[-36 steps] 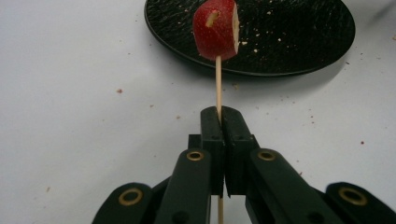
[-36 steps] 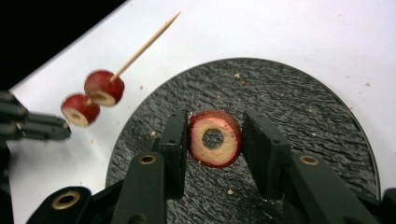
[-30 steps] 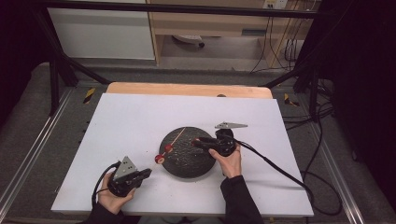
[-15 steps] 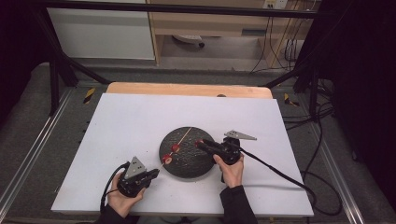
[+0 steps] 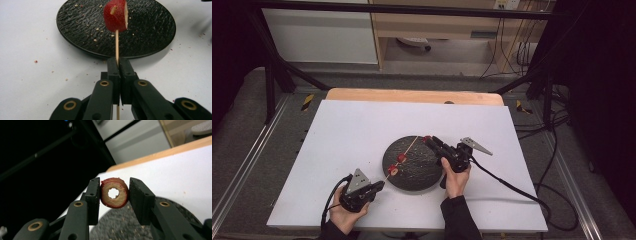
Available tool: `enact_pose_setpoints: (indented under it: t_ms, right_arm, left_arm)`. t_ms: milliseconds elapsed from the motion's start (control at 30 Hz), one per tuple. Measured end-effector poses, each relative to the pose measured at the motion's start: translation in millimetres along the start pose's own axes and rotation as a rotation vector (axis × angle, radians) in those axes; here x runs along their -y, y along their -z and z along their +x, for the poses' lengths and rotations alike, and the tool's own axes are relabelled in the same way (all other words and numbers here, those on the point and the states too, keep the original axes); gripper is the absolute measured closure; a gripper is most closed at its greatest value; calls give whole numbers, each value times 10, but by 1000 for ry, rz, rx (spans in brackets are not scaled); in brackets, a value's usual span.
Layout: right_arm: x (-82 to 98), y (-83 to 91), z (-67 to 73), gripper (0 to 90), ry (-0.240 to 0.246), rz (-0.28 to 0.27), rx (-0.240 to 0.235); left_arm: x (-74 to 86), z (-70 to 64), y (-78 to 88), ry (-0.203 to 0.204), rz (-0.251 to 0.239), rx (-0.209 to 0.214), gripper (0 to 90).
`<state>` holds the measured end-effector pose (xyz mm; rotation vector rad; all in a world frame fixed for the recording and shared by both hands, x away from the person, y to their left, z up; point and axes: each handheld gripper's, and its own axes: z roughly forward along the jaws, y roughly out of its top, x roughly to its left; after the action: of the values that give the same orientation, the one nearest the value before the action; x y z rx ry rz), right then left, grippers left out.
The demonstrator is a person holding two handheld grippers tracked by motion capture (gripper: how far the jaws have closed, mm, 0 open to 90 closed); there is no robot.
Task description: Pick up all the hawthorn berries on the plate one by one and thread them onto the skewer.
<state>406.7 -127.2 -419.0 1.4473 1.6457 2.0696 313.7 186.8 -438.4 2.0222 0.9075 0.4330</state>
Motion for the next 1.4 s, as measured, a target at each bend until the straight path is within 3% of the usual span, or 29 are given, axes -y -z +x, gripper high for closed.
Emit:
enact_pose_setpoints:
  t_ms: [200, 533, 767, 1400]
  right_arm:
    - [-35, -104, 46, 624, -30, -69, 3]
    - [49, -278, 79, 625, -106, -157, -2]
    - [114, -323, 85, 625, -146, -170, -19]
    - [152, -333, 109, 625, -169, -186, -39]
  left_arm:
    - [41, 15, 25, -14, -12, 14, 884]
    - [52, 24, 51, -1, -21, 26, 884]
    - [45, 23, 43, 13, -26, 28, 884]
    - [32, -12, 10, 37, -40, 31, 884]
